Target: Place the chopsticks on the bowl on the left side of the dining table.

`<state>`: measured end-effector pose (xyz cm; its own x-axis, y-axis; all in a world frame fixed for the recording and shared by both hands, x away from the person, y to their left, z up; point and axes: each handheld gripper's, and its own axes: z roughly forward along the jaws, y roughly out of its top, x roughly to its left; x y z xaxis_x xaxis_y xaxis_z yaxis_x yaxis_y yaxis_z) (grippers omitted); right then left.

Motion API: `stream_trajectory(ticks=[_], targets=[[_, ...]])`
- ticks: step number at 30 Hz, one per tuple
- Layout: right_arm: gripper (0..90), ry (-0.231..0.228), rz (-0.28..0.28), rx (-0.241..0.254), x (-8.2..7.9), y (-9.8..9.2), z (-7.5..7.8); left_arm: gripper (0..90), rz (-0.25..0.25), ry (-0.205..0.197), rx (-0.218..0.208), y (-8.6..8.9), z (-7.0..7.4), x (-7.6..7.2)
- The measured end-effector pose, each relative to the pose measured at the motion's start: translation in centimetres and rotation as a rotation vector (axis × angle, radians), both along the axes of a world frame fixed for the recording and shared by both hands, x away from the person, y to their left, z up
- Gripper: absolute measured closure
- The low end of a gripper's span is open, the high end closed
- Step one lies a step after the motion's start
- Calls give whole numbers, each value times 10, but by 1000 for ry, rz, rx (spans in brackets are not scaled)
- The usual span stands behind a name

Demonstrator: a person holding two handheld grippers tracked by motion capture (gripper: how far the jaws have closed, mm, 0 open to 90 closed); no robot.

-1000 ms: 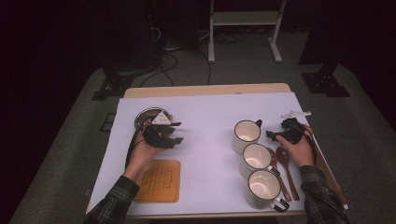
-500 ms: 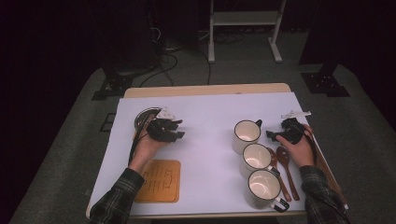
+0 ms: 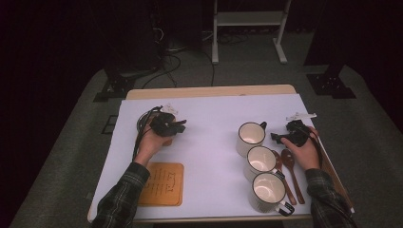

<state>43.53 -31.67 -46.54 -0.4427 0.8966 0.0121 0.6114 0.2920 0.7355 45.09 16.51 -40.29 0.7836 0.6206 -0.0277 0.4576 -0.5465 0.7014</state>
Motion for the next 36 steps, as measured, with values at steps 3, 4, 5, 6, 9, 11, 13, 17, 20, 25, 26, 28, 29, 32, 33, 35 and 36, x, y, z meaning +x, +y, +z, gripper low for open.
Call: stream_trajectory(ticks=[3,4,5,6,9,11,13,17,20,25,26,28,29,32,33,35,36], targets=[[162,0,0,0,0,0,0,896,13,9,-9,3,1,5],[162,0,0,0,0,0,0,896,15,11,-6,4,1,7],[162,0,0,0,0,0,0,896,18,10,-5,4,1,8],[162,0,0,0,0,0,0,896,23,9,-4,5,0,10],[162,0,0,0,0,0,0,895,37,9,-12,7,0,15],[162,0,0,0,0,0,0,896,43,15,-13,8,0,18],[162,0,0,0,0,0,0,896,48,15,-4,8,-1,21],[162,0,0,0,0,0,0,896,64,18,-19,9,-3,27],[162,0,0,1,0,0,0,896,75,20,-29,9,-4,32],[162,0,0,2,0,0,0,896,89,14,-37,9,-1,39],[162,1,1,2,0,0,0,896,93,16,-38,9,-2,40],[162,0,0,2,0,0,0,896,98,20,-28,9,-2,44],[162,0,0,2,0,0,0,896,98,20,-28,9,-2,44],[162,-1,0,2,0,0,0,896,108,17,-34,11,-3,50],[162,0,0,3,0,0,0,896,112,17,-38,12,-2,51],[162,0,0,3,0,0,0,896,120,14,-44,15,-2,53],[162,0,-1,4,0,0,0,896,120,15,-44,16,-2,55]])
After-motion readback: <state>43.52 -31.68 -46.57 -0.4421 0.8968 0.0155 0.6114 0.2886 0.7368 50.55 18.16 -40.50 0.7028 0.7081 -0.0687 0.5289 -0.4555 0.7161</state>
